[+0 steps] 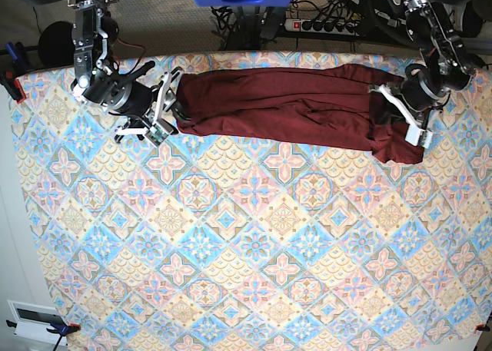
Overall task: Layout the t-shirt on the table in an organized manner, then fold the t-shirt properly
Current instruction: 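Fold the shirt end with the left gripper toward the right gripper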
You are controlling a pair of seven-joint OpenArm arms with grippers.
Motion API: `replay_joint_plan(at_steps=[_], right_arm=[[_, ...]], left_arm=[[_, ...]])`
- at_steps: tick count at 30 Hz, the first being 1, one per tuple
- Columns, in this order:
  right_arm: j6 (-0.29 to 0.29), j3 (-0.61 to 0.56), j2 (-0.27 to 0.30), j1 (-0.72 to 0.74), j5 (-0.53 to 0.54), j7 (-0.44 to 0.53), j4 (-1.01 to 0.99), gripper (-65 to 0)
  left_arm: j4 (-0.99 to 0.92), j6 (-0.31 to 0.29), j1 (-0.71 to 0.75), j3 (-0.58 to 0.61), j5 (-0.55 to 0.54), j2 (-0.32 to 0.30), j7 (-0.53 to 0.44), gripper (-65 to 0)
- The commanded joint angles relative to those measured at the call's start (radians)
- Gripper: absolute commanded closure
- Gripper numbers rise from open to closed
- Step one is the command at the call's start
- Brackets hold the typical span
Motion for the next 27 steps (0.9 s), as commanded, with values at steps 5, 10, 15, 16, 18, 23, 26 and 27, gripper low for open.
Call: replay_joint_plan(at_steps=[5,10,15,16,18,23,26,27], right_arm=[[0.001,0.005,0.010,0.009,0.016,0.023,0.019,-20.2],[0.001,0.005,0.010,0.021,0.016,0.023,0.019,-20.2],[0.001,0.005,0.010,0.021,0.016,0.023,0.017,-20.2],[0.001,0.005,0.010,0.023,0.016,0.023,0.017,-20.3],[0.001,0.005,0.010,0.023,0.016,0.023,0.016,-20.3],[0.001,0.005,0.010,0.023,0.017,0.015,0.016,-20.5],[0.001,0.002,0.010,0.015,0.017,0.012,0.016,-20.5],[0.001,0.002,0.010,0.015,0.017,0.009,0.016,-20.5]], left_arm=[[0.017,-0.003,-0.006,0.085,-0.019,-0.014,-0.017,-0.4],[0.015,-0.003,-0.008,0.139,-0.022,-0.016,-0.002,-2.7],[0.021,-0.007,-0.006,0.165,-0.043,-0.034,0.046,-13.5],[0.026,-0.007,-0.005,0.167,-0.076,-0.059,0.046,-15.3],[0.032,-0.009,0.018,0.160,-0.194,-0.103,0.044,-18.6],[0.012,-0.004,-0.003,0.125,-0.373,-0.217,0.037,-19.7],[-0.020,-0.001,-0.012,0.010,-0.361,-0.217,0.037,-19.7],[-0.035,-0.001,-0.014,-0.027,-0.350,-0.217,0.037,-19.7]])
